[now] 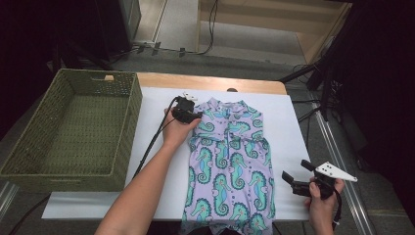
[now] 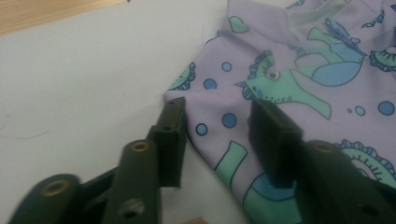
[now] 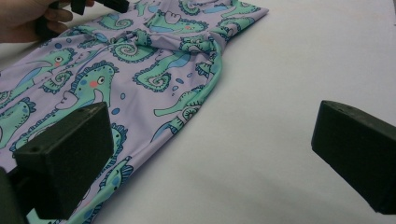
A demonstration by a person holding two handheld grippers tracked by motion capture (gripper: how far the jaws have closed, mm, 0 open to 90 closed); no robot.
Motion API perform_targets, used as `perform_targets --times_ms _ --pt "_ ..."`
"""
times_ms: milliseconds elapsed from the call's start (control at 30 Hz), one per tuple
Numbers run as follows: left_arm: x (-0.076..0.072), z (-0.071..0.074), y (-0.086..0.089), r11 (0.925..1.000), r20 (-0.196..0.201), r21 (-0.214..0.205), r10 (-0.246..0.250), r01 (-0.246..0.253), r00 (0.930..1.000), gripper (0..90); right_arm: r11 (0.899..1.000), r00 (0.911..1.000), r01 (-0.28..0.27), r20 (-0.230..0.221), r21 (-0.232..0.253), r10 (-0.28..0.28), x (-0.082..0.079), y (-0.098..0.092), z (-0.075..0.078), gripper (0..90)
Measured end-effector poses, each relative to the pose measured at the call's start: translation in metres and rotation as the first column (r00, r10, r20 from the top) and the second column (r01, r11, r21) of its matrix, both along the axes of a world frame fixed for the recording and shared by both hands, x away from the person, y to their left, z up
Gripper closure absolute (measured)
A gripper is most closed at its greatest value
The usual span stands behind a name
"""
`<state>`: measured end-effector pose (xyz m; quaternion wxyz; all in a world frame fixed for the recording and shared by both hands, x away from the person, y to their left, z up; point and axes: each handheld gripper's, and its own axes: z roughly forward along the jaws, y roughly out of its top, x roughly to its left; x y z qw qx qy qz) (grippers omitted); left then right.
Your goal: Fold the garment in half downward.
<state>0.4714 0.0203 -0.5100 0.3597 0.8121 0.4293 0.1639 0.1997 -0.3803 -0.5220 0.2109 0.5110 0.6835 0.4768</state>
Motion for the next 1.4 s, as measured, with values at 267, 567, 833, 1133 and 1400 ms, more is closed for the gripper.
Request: perform_targets --times_ms 267,567,833,1133,1400 --pt "-0.006 0.006 -0.013 0.9989 -0.009 0.031 -0.035 0.035 0.9994 87.0 1.0 0.9996 -0.007 -0.029 -0.029 0.006 0.003 0.003 0.002 0.0" --pt "-0.013 0.023 -0.009 0.9957 0.015 -0.077 -0.051 0.052 0.9986 87.3 1.0 0.9976 -0.012 -0.068 0.016 0.013 0.035 0.014 0.017 4.3" --pt "-0.018 0.028 -0.011 0.9919 0.011 -0.106 -0.07 0.071 0.9975 87.3 1.0 0.996 0.013 -0.088 -0.005 -0.013 0.089 0.036 0.031 17.5" --pt "-0.02 0.029 -0.011 0.9871 0.008 -0.139 -0.079 0.079 0.9968 87.3 0.998 0.9875 0.066 -0.142 -0.017 -0.068 0.161 0.04 0.021 37.9" --pt "-0.02 0.032 -0.008 0.9838 0.006 -0.161 -0.079 0.079 0.9968 87.3 0.994 0.9745 0.059 -0.211 -0.089 -0.077 0.214 0.051 0.008 43.3"
